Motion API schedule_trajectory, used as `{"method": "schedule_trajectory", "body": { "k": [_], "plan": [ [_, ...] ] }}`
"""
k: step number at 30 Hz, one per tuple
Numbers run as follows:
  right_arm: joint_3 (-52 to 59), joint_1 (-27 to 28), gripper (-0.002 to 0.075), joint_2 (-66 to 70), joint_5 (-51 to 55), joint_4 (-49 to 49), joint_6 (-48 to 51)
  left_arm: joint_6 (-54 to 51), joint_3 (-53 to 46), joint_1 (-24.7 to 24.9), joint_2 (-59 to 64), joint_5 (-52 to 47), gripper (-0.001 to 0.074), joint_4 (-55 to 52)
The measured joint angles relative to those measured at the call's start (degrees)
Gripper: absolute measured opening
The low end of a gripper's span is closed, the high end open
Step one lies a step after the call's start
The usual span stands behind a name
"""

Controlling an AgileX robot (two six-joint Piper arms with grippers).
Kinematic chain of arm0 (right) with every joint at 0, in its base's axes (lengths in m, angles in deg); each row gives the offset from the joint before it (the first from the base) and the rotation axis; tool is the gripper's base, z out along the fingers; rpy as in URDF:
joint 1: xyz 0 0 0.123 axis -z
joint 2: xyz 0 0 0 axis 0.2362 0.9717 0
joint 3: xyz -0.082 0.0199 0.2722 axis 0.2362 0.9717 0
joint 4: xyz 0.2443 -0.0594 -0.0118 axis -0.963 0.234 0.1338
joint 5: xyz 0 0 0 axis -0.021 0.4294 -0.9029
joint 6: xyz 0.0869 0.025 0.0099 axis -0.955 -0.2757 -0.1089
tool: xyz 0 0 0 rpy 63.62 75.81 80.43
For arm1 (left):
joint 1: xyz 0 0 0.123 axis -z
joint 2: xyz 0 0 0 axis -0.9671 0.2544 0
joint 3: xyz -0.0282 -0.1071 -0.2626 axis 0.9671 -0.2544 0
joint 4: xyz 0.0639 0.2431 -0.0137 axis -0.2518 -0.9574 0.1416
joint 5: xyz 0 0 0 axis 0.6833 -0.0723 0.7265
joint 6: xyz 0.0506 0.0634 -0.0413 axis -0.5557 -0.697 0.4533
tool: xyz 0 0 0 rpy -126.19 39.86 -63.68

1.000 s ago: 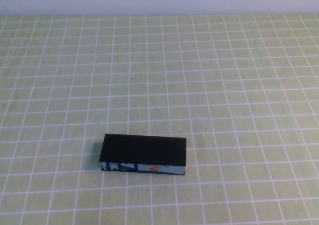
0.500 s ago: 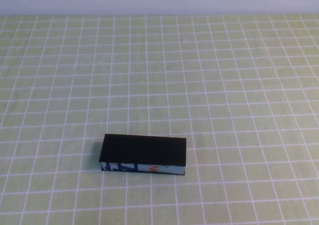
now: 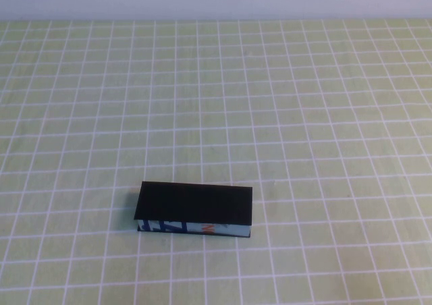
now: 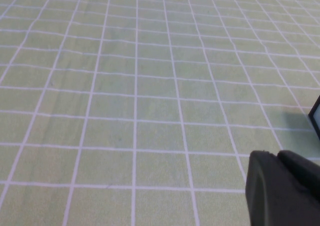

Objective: Return glasses to glasses case

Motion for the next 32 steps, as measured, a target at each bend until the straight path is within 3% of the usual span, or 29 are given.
{"method": "schedule_trajectory", "body": {
  "k": [9,24,32],
  "plan": [
    [12.0,3.5,-0.0018,-2.7,-1.2,0.0,0.0,0.0,0.0,0.0,0.0,0.0,-0.0003,0.0],
    [13.0,3.7,-0.0018,-2.9,-5.7,-1.3,0.0,0.0,0.0,0.0,0.0,-0.1,-0.0003,0.0],
    [13.0,9.9,-0.0018,-2.9,-6.9,-1.5,0.0,0.0,0.0,0.0,0.0,-0.1,-0.0003,0.0]
  ]
}}
